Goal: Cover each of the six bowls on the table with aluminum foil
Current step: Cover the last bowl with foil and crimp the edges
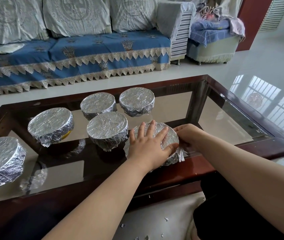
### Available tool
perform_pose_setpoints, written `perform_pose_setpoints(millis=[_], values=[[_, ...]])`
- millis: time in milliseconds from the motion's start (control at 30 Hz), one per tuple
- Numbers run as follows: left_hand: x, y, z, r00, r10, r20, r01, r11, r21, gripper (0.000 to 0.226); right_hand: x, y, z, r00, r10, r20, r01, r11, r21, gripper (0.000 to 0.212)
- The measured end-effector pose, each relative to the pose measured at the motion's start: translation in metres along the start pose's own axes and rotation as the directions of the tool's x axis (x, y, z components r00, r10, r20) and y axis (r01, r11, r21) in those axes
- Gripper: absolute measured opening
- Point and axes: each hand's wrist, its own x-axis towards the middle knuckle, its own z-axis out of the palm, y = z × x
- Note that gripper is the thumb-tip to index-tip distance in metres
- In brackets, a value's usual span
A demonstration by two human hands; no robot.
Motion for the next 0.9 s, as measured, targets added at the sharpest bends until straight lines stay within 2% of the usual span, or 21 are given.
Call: perform_pose_setpoints(millis=[100, 200, 333, 400, 467, 600, 733, 900], values=[[-0.002, -0.002, -0.001, 0.999, -0.031, -0.012, 0.031, 0.999, -0.005, 0.074, 0.003, 0.004, 0.009, 0.999, -0.019, -0.050, 0.026, 0.990, 0.138, 0.012], [-0.003, -0.003, -0.002, 0.998, -0.050, -0.023, 0.050, 0.999, -0.003, 0.074, 0.007, 0.011, 0.017, 0.988, -0.053, -0.145, 0.081, 0.977, 0.200, 0.004], [-0.004, -0.001, -0.002, 0.996, -0.082, -0.036, 0.082, 0.997, -0.017, 0.074, 0.009, 0.020, 0.024, 0.932, -0.124, -0.340, 0.185, 0.971, 0.154, 0.019], [-0.003, -0.001, -0.002, 0.994, -0.100, -0.047, 0.099, 0.995, -0.021, 0.073, 0.003, 0.022, 0.028, 0.904, -0.152, -0.400, 0.237, 0.956, 0.171, 0.031], [-0.003, 0.000, -0.002, 0.992, -0.113, -0.052, 0.112, 0.993, -0.019, 0.071, -0.004, 0.025, 0.035, 0.885, -0.170, -0.434, 0.285, 0.934, 0.215, 0.034], [-0.004, 0.001, -0.002, 0.991, -0.121, -0.053, 0.120, 0.992, -0.026, 0.069, -0.014, 0.029, 0.046, 0.878, -0.187, -0.441, 0.336, 0.896, 0.290, 0.029], [-0.003, 0.001, -0.002, 0.991, -0.124, -0.055, 0.122, 0.992, -0.033, 0.069, -0.012, 0.028, 0.043, 0.909, -0.133, -0.396, 0.294, 0.876, 0.381, 0.028], [-0.005, 0.001, -0.002, 0.991, -0.124, -0.057, 0.123, 0.992, -0.029, 0.069, -0.009, 0.028, 0.044, 0.924, -0.101, -0.370, 0.249, 0.892, 0.378, 0.033]])
